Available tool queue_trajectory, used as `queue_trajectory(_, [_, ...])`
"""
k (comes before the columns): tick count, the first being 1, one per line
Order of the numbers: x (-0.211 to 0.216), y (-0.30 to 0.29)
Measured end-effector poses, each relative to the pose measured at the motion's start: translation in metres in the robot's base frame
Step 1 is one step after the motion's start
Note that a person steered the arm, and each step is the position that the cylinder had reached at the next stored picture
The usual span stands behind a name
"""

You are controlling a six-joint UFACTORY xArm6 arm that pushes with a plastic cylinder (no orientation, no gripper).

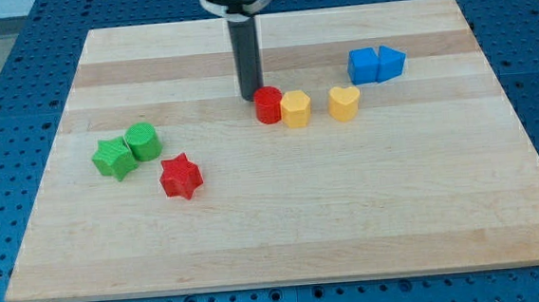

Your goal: Move the red star towards right

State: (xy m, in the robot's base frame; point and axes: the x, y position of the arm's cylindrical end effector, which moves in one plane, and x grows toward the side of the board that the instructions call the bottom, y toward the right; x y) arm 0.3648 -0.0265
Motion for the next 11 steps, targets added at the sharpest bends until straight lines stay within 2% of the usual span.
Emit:
queue_trajectory(1, [0.005,-0.018])
queue_trajectory(2, [0.014,-0.075])
queue_trajectory(3, [0.050,-0.074])
queue_trajectory(5, [0.086,-0.084])
queue_trajectory(7, [0.134,-0.154])
queue_trajectory(8, [0.145,-0.150])
queue_trajectory(10, [0.121,-0.057])
queue_trajectory(11, [0.130,-0.045])
